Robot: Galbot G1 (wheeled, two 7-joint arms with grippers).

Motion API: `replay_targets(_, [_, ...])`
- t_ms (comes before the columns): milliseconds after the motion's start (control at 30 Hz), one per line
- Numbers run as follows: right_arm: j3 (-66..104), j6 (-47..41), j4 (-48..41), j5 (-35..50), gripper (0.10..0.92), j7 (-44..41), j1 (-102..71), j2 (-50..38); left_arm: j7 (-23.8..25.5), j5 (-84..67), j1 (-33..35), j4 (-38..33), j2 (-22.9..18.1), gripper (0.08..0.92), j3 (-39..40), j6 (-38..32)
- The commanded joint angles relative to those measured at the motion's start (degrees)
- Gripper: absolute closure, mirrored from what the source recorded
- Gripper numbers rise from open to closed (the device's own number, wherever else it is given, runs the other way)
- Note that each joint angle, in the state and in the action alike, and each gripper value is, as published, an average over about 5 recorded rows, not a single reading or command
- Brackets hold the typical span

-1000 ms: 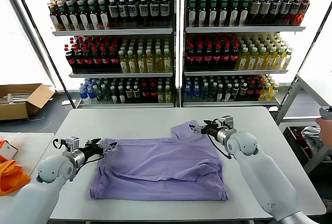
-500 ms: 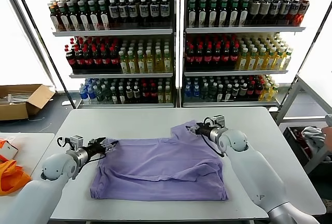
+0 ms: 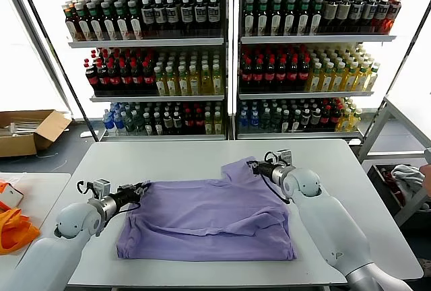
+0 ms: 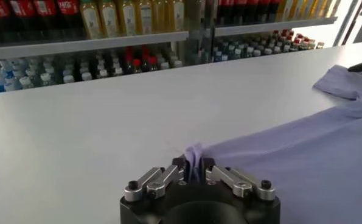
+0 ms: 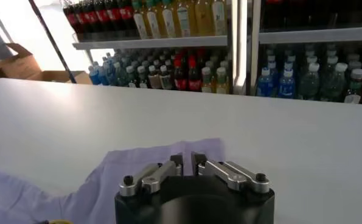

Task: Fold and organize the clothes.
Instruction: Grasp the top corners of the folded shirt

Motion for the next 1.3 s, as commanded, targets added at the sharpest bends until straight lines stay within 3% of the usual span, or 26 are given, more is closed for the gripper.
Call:
replay_targets(33, [1.0,2.5,0.3,-0.9,0.746,0.4,0.7,-0.1,0.0,0.3,0.5,-0.1,0.0,0.876,0.3,0.4])
replay_targets(467, [-1.0,1.4,-4.4,-3.2,0.374,1.9,0.7,1.9,0.2,0.3,0.8,-0.7,-0.2,0.898,-0.3,0.4])
replay_targets(567, [-0.9,0.6,-6.0,-3.1,0.336,2.6,1.0,3.0,0.2,0.3,1.0,-0.9,-0.2,0.897,-0.4,0.4])
replay_targets(1100, [-1.6,-0.8,-1.0,3.0,0.786,3.3,0.5,3.2,-0.5,-0.6,-0.1,-1.2,-0.1,0.898,-1.1,-0.1])
replay_targets(1300, [0.8,-1.1,7.1,7.6,0.916,5.4,-2.6,1.4,-2.1,-2.7,-0.3,-3.2,-0.3,0.898,-2.9,-0.9])
